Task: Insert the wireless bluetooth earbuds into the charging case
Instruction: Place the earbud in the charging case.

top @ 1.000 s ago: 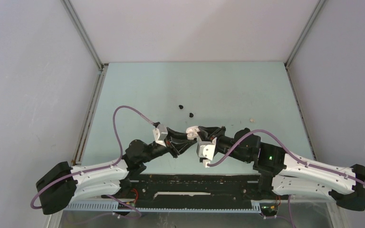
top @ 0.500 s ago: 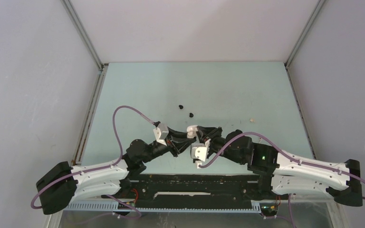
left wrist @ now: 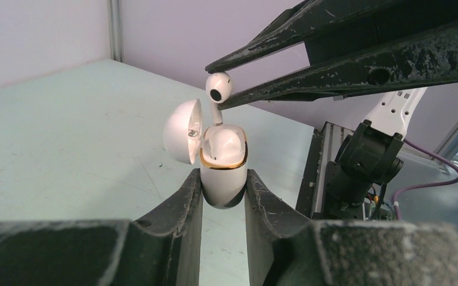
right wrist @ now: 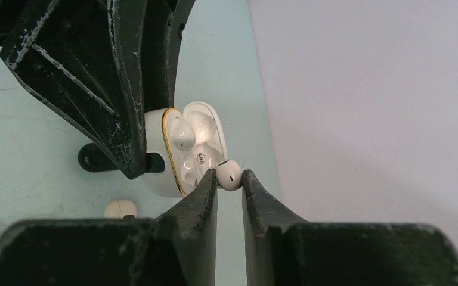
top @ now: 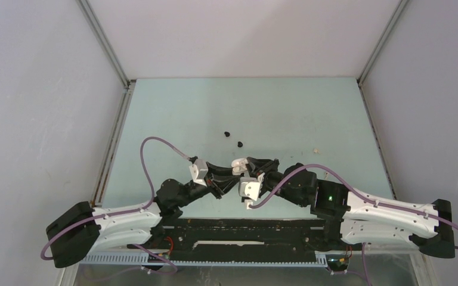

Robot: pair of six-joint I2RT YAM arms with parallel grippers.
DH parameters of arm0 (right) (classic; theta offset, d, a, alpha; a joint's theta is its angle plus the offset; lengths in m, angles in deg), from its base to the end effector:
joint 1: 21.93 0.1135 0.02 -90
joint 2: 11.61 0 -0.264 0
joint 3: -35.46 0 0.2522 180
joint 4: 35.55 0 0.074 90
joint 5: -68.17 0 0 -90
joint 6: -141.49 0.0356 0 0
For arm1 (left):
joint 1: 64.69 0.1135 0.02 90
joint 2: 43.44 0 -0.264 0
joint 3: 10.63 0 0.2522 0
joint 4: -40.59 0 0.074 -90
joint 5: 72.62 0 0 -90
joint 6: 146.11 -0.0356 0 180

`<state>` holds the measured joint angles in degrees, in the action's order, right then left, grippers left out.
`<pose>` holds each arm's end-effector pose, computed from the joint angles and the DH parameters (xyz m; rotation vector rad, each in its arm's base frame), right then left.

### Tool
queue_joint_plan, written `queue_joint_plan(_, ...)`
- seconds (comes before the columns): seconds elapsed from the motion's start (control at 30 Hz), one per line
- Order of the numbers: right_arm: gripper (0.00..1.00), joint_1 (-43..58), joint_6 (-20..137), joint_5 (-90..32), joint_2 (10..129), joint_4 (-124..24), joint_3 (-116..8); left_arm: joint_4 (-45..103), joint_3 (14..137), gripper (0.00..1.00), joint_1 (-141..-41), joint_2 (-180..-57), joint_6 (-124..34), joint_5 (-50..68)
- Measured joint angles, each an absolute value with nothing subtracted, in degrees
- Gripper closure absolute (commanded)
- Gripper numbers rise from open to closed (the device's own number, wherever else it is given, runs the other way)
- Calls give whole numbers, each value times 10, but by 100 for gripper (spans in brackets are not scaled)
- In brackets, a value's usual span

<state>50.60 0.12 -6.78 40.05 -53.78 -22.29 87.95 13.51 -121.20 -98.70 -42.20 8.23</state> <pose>0.0728 0.2004 0.3245 -1.4695 0.9964 0.0326 0.1003 -0.1618 0.2306 0.6354 1.2264 -1.1452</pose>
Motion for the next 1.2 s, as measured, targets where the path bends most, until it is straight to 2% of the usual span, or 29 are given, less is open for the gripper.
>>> queue_joint_plan(1.2,100,525,-4,-61,411,-526,-225,949,113,100,-1221,-999,-441,110)
